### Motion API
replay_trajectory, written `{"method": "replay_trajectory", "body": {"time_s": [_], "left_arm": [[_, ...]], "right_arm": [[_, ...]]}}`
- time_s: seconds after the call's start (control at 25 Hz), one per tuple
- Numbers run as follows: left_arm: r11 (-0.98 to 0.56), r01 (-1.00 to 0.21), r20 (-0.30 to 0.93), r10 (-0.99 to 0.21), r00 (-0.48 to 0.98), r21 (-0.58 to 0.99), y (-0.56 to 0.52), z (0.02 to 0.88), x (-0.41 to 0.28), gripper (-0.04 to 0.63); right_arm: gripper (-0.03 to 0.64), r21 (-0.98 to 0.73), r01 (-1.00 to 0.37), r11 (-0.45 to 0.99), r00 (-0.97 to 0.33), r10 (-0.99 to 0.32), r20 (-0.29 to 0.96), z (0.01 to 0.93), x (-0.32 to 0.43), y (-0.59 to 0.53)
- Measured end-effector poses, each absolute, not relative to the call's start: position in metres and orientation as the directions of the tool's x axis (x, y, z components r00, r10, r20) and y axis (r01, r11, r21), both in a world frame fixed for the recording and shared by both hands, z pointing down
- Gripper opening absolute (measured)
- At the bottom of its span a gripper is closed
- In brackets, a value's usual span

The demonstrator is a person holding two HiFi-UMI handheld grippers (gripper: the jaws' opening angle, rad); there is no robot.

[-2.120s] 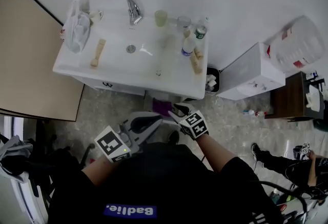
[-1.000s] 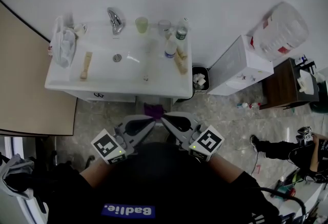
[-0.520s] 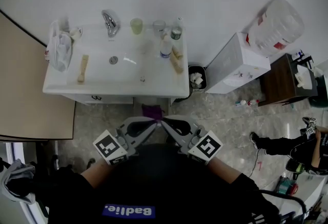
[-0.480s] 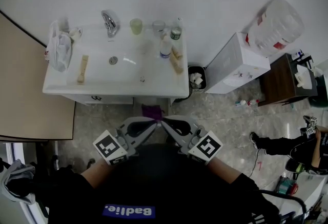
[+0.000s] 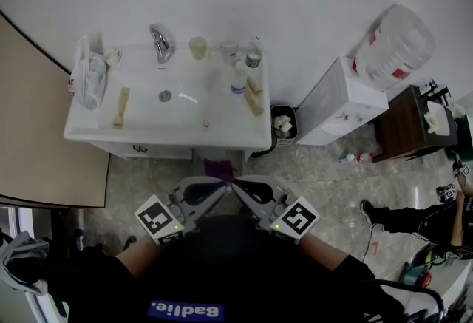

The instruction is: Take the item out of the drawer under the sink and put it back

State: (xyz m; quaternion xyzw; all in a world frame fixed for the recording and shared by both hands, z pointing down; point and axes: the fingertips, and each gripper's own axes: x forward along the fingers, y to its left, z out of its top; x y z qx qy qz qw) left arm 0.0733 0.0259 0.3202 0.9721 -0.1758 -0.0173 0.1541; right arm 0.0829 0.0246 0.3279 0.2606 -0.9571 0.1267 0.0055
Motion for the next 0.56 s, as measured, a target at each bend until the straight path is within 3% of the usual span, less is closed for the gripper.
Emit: {"method": "replay_trajectory", "body": {"time_s": [0.56], "left_arm": [[-0.891,-0.341,0.021,-0.352,0.936,0.3,0.0362,0.3218,0.0737,-0.011]], "right_arm": [[0.0,-0.247,-0.497,0.832,-0.867,-0.491,0.091,0.3342,0.084,0.0329]]}}
